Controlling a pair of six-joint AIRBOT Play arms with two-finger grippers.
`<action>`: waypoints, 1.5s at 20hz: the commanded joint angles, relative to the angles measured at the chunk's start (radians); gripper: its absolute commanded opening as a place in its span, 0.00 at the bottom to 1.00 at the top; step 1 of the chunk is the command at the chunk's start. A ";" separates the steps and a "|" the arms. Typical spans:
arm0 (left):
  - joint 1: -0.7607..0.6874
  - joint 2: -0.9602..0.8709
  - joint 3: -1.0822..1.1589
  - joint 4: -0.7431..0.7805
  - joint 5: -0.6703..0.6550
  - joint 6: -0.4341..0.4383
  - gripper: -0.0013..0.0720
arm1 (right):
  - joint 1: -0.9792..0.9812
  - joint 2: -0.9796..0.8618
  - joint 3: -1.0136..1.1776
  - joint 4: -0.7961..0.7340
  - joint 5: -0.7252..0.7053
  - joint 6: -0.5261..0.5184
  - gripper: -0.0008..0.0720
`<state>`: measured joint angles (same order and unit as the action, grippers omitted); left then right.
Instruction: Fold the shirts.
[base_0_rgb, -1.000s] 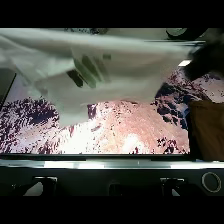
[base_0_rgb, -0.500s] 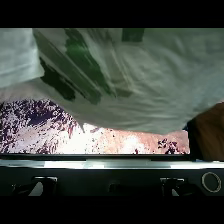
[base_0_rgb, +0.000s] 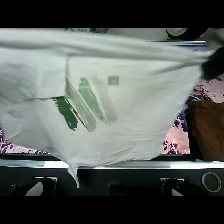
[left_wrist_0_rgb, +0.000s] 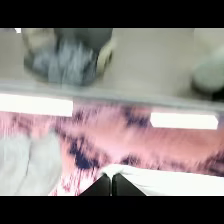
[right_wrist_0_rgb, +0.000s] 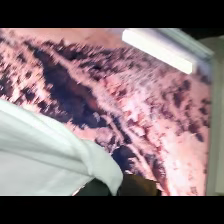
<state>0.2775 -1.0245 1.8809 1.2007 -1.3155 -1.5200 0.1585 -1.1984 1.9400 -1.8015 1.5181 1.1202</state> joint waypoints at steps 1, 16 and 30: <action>-0.001 -0.217 -0.216 0.023 -0.049 0.053 0.06 | 0.000 -0.342 -0.011 0.240 -0.009 -0.044 0.07; -0.114 -0.765 -0.248 -0.264 0.581 0.177 0.06 | -0.205 -0.767 -0.011 0.481 -0.589 0.109 0.07; 0.000 -0.719 -0.296 -0.066 -0.152 0.193 0.06 | -0.219 -0.738 -0.014 0.466 0.072 -0.092 0.07</action>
<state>0.2607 -1.7454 1.6249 1.0874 -1.3163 -1.3266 -0.0666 -1.9110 1.9270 -1.3373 1.4399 1.0477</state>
